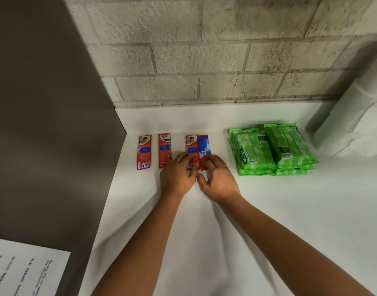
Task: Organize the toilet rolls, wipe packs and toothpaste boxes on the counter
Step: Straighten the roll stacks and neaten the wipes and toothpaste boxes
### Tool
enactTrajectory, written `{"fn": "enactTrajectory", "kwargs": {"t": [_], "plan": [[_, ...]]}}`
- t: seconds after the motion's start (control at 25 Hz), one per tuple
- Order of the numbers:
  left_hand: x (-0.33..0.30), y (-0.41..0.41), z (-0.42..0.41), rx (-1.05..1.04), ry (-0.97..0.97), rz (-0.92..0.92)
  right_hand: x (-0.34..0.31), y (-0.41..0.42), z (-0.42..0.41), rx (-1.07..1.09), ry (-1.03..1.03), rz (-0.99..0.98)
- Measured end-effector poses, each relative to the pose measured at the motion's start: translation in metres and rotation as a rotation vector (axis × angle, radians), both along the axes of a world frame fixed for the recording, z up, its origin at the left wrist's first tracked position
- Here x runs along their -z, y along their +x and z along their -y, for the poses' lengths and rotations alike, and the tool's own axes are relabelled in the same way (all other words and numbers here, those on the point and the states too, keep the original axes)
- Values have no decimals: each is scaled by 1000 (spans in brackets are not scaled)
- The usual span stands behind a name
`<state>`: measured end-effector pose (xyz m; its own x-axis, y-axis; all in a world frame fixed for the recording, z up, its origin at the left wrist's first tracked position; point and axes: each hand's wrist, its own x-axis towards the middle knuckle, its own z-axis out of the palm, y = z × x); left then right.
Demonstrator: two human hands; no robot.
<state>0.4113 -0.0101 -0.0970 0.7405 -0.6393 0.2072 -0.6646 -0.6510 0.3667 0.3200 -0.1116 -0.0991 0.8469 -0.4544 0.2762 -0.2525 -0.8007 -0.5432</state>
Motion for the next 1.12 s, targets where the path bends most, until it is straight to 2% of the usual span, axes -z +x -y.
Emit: {"fn": "enactTrajectory", "kwargs": {"t": [0.56, 0.68, 0.76, 0.84, 0.96, 1.12], "plan": [[0, 0, 0, -18, -15, -17, 1, 0, 2, -9, 24, -35], [-3, -2, 0, -13, -82, -53, 2, 0, 2, -15, 24, -34], [-4, -3, -4, -106, -218, -91, 3, -1, 3, -21, 22, -26], [-4, -1, -11, -298, -274, -84, 4, -2, 3, -40, 13, -22], [-1, 3, -18, -445, -152, -120, 4, -2, 1, -50, -26, -23], [2, 0, -21, -346, -110, -85, 4, -3, 2, -97, -99, -60]]}}
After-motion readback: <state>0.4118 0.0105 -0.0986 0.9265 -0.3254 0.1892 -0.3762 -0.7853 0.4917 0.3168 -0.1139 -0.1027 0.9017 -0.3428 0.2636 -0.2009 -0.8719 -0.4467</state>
